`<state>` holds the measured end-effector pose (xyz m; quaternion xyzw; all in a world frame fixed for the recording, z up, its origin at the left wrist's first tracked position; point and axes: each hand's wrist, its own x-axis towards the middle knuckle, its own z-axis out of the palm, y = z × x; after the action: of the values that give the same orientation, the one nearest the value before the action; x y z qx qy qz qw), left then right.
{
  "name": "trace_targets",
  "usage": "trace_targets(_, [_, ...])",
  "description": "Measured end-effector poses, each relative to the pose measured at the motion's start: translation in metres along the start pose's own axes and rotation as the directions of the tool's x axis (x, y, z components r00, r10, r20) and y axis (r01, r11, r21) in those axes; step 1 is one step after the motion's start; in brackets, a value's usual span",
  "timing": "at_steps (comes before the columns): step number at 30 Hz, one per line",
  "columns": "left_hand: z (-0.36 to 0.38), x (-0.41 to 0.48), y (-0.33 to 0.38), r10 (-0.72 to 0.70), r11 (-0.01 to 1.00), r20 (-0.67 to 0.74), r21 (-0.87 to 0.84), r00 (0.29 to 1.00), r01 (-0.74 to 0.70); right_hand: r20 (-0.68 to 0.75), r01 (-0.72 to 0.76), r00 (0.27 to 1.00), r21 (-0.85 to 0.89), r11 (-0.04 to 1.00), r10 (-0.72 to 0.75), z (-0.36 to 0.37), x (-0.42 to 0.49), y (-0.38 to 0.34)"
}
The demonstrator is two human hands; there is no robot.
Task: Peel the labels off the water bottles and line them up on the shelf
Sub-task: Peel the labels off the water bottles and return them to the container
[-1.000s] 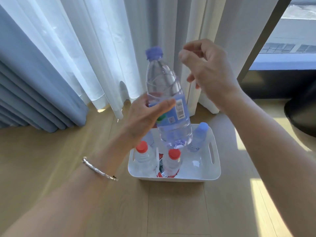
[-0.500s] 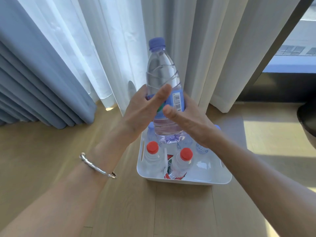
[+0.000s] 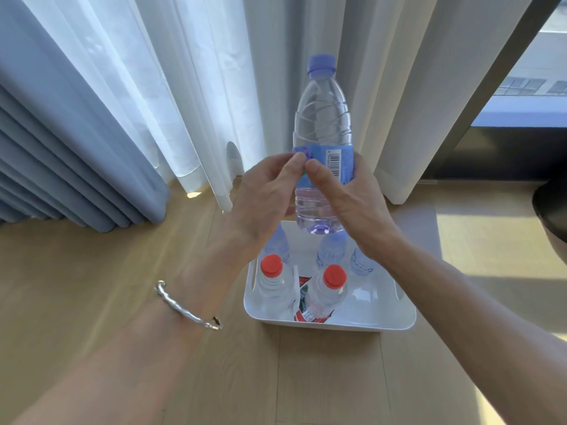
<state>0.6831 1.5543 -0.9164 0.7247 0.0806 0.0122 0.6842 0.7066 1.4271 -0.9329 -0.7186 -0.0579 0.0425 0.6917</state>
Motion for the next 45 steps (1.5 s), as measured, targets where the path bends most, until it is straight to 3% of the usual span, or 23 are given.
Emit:
trace_targets(12, [-0.006, 0.001, -0.006, 0.070, 0.990, 0.003, 0.121, 0.998, -0.070, 0.027, -0.039, 0.999, -0.037, 0.999, 0.040, 0.007, 0.001, 0.011])
trace_targets(21, [0.005, 0.005, -0.003, 0.073, 0.962, -0.140, 0.269, 0.987, -0.033, 0.022, -0.051, 0.999, 0.068, 0.996, 0.049, 0.010, 0.000, 0.008])
trace_targets(36, [0.003, 0.007, -0.012, 0.150, 0.908, -0.223, 0.416, 0.963, -0.045, 0.026, -0.076, 0.997, 0.078, 0.994, 0.075, 0.014, -0.007, 0.008])
trace_targets(45, [0.004, 0.003, -0.008, 0.052, 0.981, -0.209, 0.193, 0.976, -0.011, 0.018, -0.073, 0.997, 0.054, 0.996, 0.072, 0.009, -0.009, 0.007])
